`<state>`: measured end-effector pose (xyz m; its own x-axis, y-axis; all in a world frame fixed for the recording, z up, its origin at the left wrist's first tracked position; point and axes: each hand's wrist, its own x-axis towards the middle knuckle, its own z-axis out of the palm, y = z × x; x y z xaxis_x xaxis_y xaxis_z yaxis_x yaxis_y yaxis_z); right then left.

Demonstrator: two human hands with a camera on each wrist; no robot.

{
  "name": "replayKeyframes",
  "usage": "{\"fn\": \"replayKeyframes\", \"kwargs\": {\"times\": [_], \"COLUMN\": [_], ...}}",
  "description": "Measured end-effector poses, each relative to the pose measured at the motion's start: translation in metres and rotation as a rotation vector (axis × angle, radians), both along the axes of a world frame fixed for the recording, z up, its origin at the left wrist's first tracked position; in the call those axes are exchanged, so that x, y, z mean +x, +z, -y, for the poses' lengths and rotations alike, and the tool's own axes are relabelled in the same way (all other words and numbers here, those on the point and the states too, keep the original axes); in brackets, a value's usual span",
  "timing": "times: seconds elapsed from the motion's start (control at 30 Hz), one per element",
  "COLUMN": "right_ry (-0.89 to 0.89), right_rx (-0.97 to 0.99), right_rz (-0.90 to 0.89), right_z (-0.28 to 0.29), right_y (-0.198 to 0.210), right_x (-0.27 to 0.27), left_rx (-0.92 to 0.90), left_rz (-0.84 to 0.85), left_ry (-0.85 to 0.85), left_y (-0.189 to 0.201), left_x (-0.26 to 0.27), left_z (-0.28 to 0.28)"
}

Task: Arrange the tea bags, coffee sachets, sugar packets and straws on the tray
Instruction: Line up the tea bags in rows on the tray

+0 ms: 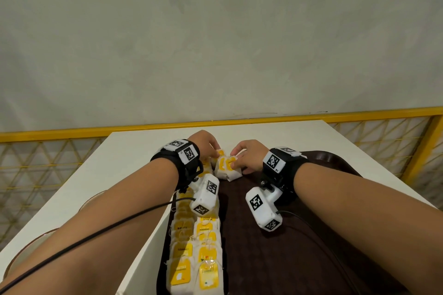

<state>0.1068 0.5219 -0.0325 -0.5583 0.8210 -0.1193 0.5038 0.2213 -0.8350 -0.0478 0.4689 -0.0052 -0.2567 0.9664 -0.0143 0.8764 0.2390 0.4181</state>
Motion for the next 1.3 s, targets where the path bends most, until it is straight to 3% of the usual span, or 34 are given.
{"fn": "replayKeyframes", "kwargs": {"times": [0.1,0.23,0.5,0.7,0.97,1.13,1.3], "right_ry": [-0.008,0.001,0.021,-0.054,0.040,-0.064,-0.041], "right_rx": [-0.022,-0.023,-0.019,-0.042,-0.322,-0.144,-0.007], "right_rz": [-0.024,-0.045,-0.069,0.017,-0.199,-0.154,-0.054], "right_z": [0.001,0.002,0.005,-0.001,0.014,0.019,0.020], "right_y": [0.002,0.001,-0.003,0.002,0.005,-0.009,-0.009], "right_x": [0.001,0.000,-0.005,0.008,0.000,-0.011,-0.015], "left_rx": [0.089,0.055,0.096,0.129,0.132,0.123,0.046], "left_rz": [0.101,0.146,0.104,0.110,0.160,0.170,0.158], "left_ry": [0.037,-0.050,-0.019,0.090,0.104,0.078,0.031], "left_y": [0.001,0.004,-0.003,-0.006,-0.012,-0.010,-0.005], "left_x": [-0.004,0.000,-0.002,-0.006,-0.004,-0.008,-0.011], "left_z": [0.004,0.013,0.014,0.011,0.011,0.013,0.016]}}
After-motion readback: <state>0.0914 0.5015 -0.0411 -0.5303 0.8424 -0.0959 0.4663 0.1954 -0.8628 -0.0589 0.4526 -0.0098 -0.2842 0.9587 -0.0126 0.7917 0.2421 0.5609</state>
